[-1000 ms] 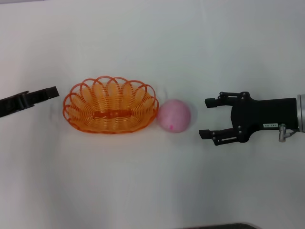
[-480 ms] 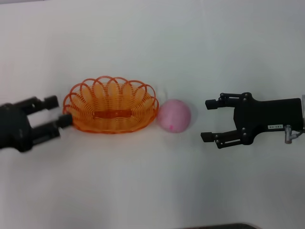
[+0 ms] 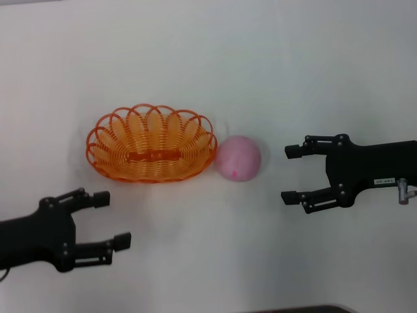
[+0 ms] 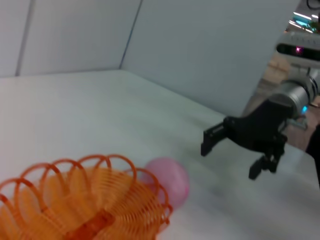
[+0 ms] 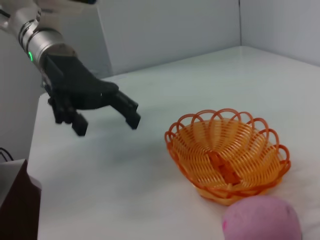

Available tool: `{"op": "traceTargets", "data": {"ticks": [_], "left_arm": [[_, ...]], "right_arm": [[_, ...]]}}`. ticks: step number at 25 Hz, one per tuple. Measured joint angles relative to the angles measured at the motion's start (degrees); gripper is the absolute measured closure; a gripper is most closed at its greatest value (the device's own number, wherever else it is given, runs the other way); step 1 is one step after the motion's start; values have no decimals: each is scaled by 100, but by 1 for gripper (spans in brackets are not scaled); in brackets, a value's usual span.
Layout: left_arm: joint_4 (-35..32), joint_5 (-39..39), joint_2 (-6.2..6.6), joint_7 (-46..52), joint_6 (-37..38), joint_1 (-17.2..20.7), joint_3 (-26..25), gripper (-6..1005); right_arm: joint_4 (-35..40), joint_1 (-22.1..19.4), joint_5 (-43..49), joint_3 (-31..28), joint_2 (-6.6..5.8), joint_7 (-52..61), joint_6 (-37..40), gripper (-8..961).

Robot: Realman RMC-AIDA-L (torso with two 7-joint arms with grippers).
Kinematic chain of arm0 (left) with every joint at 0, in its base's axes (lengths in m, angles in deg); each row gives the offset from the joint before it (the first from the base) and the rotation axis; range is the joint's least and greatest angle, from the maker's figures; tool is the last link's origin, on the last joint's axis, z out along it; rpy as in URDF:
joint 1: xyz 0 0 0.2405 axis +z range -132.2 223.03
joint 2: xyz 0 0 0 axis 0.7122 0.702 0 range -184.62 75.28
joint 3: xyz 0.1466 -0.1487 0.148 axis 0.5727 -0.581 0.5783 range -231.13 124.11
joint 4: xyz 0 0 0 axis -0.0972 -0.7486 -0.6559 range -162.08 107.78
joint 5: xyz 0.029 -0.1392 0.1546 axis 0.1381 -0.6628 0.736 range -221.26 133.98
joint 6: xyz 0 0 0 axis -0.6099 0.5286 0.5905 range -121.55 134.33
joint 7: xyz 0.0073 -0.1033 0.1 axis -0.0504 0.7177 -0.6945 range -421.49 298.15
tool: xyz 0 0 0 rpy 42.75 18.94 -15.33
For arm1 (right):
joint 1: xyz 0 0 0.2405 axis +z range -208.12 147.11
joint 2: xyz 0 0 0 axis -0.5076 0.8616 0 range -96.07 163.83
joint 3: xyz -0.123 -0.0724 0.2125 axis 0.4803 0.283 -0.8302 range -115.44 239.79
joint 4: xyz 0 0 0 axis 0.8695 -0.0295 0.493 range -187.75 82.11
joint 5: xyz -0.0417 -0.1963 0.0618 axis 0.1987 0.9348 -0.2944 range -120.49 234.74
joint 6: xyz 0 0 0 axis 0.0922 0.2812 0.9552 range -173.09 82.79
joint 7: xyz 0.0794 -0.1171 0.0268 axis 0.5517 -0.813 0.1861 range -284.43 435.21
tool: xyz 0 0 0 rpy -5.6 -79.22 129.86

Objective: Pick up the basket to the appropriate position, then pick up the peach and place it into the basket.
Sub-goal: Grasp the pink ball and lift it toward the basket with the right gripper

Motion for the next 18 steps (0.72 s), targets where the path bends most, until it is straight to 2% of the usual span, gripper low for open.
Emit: {"op": "traceTargets", "data": {"ticks": [4,8,18], "left_arm": [[139,152,-5,-376,-5,42,3,82],[298,253,-10,-722,-28,96,-27,84],[472,264,3,-866,-34,30,8,88]], "right_arm": [[0,-12,50,25,6,-10,0,38],[0,-14,160,31,32,-46,-5,39],[-23,-15,276,-4,98,-155,-187,39]]}}
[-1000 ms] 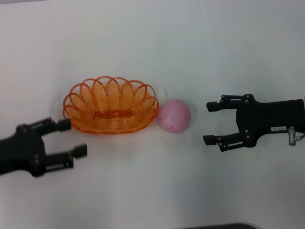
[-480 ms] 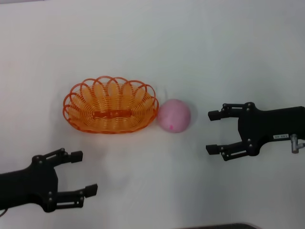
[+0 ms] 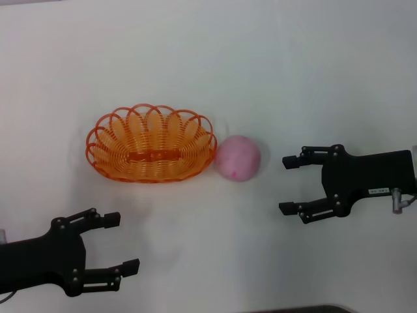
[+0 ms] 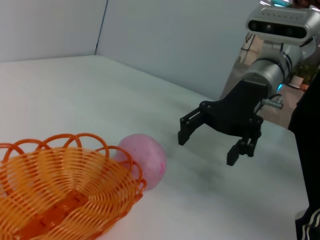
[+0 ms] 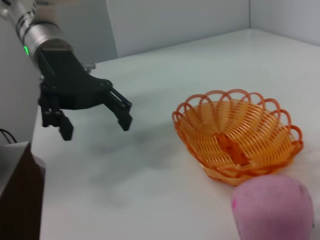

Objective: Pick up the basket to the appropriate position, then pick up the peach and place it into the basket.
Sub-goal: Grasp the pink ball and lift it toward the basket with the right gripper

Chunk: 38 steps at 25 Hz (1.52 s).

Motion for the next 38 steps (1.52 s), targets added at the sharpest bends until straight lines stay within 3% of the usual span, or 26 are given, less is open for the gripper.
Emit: {"op": "traceTargets", "data": {"ticks": [11,18,29,34,38], "left_arm": [[28,-106,-15,-418,2,6,-56,93],[33,-211,-17,-520,36,17,-59,95],[37,-298,-17,-728,32,42,-72,96],[85,-302,-17,-759,10,41,-82,96],[87,-304,-18,-759,-11,24,-84,96]], "right_arm": [[-3,2,-26,-39,33,122,-71,39],[373,174,-18,-5,2,1862,98,39],[1165,940,715,80,-93,4734,453,39],[1653,1536,1753,427,29,5623,531,39],[1918,1732,2087,830,75,5881,487,39]]}}
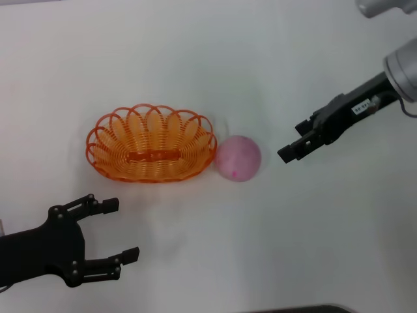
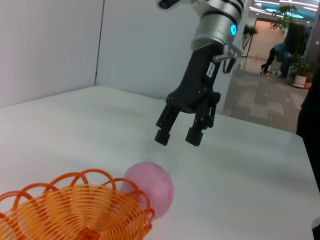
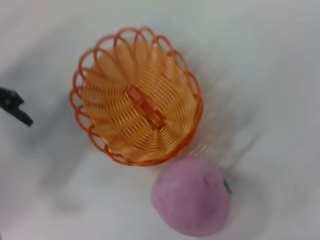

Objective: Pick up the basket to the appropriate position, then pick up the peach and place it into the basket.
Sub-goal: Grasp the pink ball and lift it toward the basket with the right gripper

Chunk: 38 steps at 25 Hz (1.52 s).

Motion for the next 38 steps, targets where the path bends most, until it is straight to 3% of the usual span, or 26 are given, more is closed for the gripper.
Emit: {"op": "traceTargets", "data": {"ticks": [6,14,38], "left_arm": [[-1,0,1,14,-11,-18,-13,96],[-5,-24,1,10,-15,8,-61,96],[-46,-53,9,46,27,-6,-71,97]], "right_arm": [[552,163,-5,755,57,171,-72,39],[631,338,13,1787,116,184,-149,39],[575,414,-386,3318,176,265,-1004,39]]}}
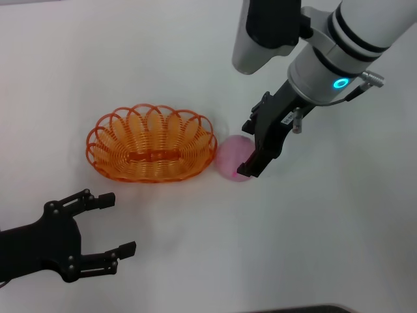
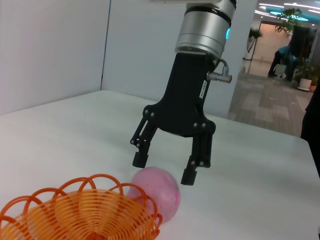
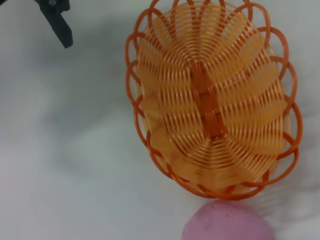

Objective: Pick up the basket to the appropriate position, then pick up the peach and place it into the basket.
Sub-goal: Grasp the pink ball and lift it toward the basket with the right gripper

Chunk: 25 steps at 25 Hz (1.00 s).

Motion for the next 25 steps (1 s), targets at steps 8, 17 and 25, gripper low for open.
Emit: {"op": "traceTargets", "data": {"ticks": [8,17,25], "left_arm": [[0,2,0,4,9,8,0,98],[0,2,0,5,11,6,1,98],[1,2,0,5,11,1,1,98]], "right_arm": [[-261,44,-132,425,-2,93,-373,48],[-306,45,-120,622,-9,286,-568,79],[-298,-5,-102,634,-25,354,-676,187]]}}
